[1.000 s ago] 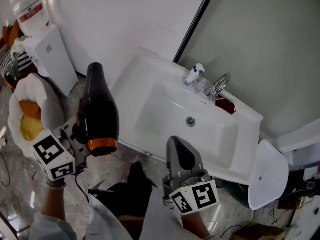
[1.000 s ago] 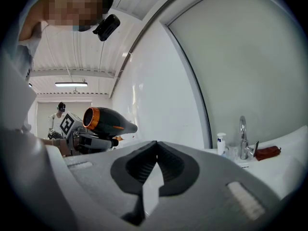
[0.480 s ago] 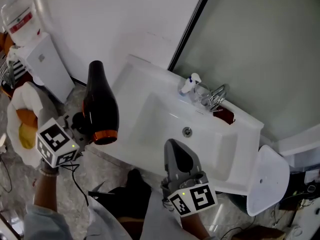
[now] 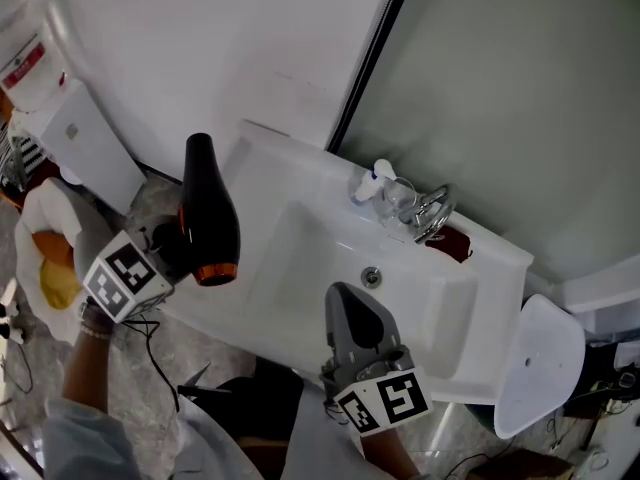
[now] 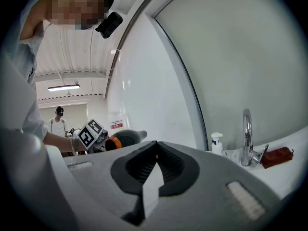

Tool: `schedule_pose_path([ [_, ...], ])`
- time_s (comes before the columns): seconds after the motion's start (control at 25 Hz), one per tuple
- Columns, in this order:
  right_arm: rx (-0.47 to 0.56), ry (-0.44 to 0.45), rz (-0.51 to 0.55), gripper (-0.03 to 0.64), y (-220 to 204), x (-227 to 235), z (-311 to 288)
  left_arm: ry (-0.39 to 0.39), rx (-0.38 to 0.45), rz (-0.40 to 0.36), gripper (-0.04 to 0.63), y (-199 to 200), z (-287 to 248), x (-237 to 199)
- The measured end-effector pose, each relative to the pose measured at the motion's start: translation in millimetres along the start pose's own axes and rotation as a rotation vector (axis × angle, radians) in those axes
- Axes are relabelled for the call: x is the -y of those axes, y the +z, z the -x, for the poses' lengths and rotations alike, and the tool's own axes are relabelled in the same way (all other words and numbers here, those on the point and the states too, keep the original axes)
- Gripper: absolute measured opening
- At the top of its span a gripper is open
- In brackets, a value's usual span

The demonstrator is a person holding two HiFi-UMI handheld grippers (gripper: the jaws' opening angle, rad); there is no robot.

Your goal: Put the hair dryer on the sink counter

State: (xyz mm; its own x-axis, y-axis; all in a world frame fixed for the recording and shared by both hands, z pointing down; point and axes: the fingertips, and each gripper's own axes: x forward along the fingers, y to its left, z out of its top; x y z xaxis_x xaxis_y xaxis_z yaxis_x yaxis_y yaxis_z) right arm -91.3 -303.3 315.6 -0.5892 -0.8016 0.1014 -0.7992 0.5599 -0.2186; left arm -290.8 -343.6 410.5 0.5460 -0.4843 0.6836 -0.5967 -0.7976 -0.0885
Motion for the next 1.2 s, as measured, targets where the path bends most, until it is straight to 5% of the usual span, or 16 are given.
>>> schedule_pose_path([
  [0.4,-0.033,0.012,-0.035,-0.003,-11.3,28.4,-28.3,-0.060,-0.175,-0.166,0.166,-9.3,-67.6,-27.4],
  [0.72,-0.048,0.001,-0.069,-0.003,-19.0,52.8,-34.8,-0.162,-0.309,-0.182,0.166,-40.3,-128.2,-36.8],
  [1.2,-0.091,-0.023,-0.091,-0.003,-35.8,78.8,-40.7,-0.226,-0.499,-0.352,0.166,-79.6,-182.9,-50.9],
])
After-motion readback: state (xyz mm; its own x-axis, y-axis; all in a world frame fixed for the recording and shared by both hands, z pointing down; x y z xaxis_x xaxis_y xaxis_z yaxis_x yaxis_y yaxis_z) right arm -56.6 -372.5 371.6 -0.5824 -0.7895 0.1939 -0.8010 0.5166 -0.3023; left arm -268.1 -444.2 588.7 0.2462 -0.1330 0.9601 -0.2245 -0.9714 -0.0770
